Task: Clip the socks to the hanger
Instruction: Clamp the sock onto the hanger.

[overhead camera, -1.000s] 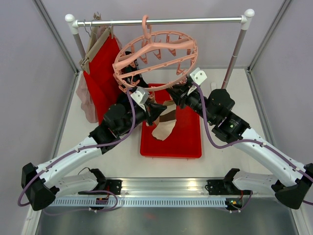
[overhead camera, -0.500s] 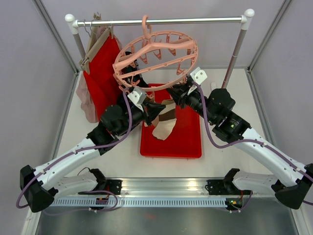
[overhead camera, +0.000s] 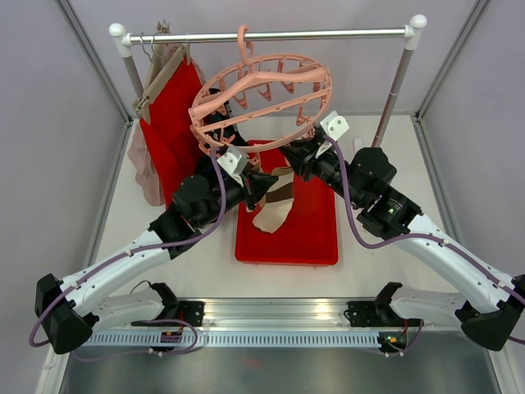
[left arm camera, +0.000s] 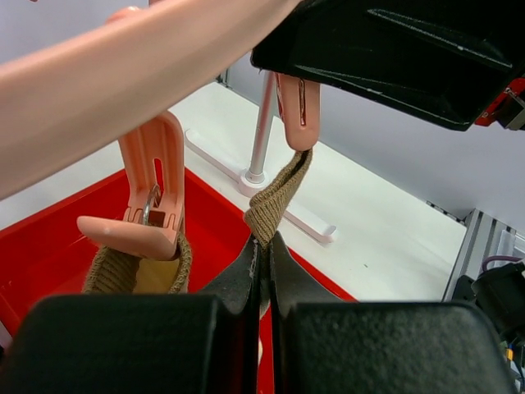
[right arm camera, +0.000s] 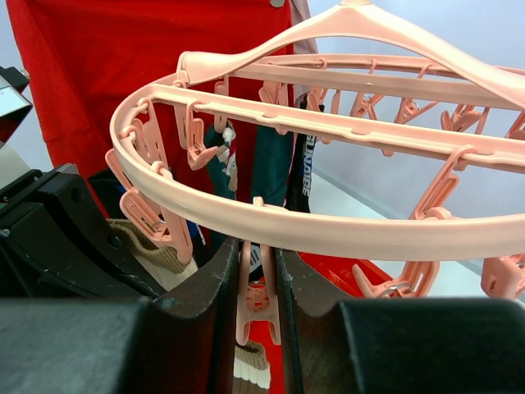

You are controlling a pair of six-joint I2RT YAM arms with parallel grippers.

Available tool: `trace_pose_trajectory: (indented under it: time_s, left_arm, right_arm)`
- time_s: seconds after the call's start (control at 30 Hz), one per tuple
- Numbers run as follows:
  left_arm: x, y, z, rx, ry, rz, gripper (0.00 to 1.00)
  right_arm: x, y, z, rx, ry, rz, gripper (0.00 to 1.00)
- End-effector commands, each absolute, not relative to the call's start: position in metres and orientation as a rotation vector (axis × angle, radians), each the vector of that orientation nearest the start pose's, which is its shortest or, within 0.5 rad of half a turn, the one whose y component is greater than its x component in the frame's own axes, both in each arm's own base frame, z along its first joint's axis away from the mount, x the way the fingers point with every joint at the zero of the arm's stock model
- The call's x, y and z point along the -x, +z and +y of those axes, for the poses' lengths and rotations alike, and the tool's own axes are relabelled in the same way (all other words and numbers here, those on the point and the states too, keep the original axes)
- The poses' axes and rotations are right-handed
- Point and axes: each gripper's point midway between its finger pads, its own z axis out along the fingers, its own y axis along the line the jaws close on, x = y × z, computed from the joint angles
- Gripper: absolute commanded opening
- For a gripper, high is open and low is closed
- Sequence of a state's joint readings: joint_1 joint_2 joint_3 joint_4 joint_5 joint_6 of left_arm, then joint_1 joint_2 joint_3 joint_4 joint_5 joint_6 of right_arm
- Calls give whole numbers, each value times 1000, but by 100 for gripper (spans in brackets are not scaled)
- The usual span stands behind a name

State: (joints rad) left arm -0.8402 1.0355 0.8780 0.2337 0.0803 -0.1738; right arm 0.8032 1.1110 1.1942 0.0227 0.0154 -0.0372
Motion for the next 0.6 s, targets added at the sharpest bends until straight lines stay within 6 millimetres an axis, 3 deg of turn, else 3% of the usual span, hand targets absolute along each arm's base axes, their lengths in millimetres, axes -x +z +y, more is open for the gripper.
trace_pose_trajectory:
  time_s: [0.0,0.57]
  left_arm:
    - [-246,351,-303,-571,-851,1401,2]
    - [-241,367,-302,-563,-876,1351,2]
  right_arm:
    - [-269,446,280,573,647,1296,0]
    - [-266,441,284,605,663,1299,0]
